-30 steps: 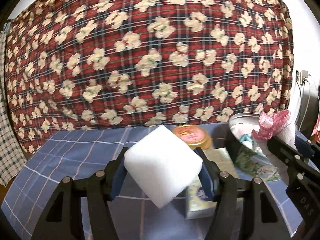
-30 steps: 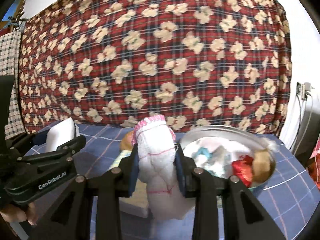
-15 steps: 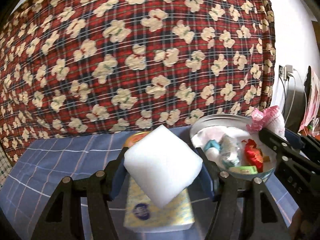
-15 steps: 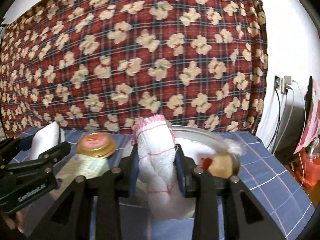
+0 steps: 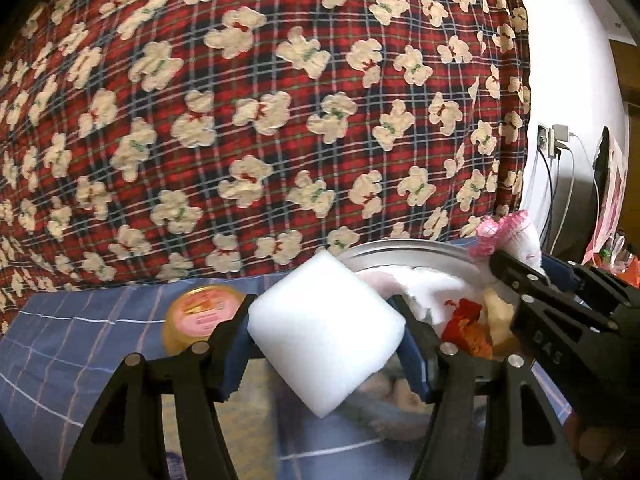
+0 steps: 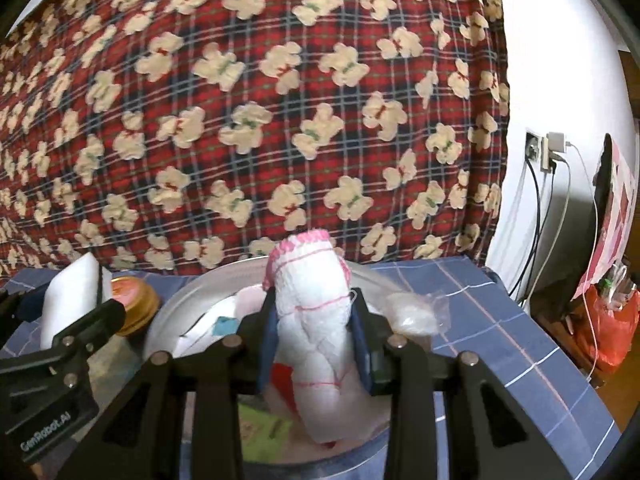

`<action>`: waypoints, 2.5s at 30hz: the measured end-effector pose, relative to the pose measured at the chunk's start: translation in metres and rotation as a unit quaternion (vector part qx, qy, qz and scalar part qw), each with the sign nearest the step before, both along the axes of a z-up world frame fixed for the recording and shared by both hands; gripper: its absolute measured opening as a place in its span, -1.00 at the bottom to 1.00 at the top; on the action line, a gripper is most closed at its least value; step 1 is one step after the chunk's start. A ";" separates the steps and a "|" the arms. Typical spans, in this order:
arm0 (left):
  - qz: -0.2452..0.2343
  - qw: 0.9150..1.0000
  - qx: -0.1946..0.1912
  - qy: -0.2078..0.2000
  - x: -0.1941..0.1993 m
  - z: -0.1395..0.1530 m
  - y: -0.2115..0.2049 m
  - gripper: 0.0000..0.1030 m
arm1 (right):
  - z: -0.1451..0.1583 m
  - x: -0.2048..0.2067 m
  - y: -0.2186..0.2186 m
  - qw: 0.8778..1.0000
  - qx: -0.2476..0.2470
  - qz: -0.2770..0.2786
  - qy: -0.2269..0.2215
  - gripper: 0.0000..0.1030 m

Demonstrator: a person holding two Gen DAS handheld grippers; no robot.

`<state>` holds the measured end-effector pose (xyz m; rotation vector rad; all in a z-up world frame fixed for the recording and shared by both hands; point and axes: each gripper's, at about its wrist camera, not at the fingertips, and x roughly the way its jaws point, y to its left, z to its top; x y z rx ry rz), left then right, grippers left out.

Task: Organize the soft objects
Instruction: 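Carry the sponge block and towel roll over the metal tin with both grippers, then lower both items into the tin and open both grippers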

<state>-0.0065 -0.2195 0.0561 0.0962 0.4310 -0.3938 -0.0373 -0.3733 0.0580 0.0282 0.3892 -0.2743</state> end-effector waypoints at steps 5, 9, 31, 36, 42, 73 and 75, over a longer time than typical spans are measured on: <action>-0.011 1.000 -0.006 0.017 0.013 -0.009 -0.023 0.28 | -0.003 0.017 -0.021 1.000 0.004 -0.017 0.009 -0.36; -0.017 0.999 -0.011 0.033 0.024 -0.016 -0.037 0.28 | -0.006 0.032 -0.030 1.000 0.001 -0.022 0.021 -0.36; -0.001 0.996 0.000 0.090 0.066 -0.046 -0.079 0.28 | -0.017 0.074 -0.048 0.998 -0.028 -0.021 0.060 -0.35; 0.003 0.996 0.022 0.085 0.066 -0.046 -0.083 0.28 | -0.016 0.071 -0.054 0.997 -0.027 -0.027 0.061 -0.35; 0.006 0.995 0.029 0.091 0.070 -0.046 -0.082 0.28 | -0.017 0.071 -0.058 0.997 -0.020 -0.028 0.064 -0.35; 0.023 0.988 0.090 0.124 0.086 -0.053 -0.091 0.29 | -0.027 0.078 -0.052 0.995 0.009 0.011 0.099 -0.33; 0.022 0.988 0.093 0.123 0.086 -0.053 -0.092 0.29 | -0.028 0.079 -0.050 0.995 0.012 0.018 0.102 -0.32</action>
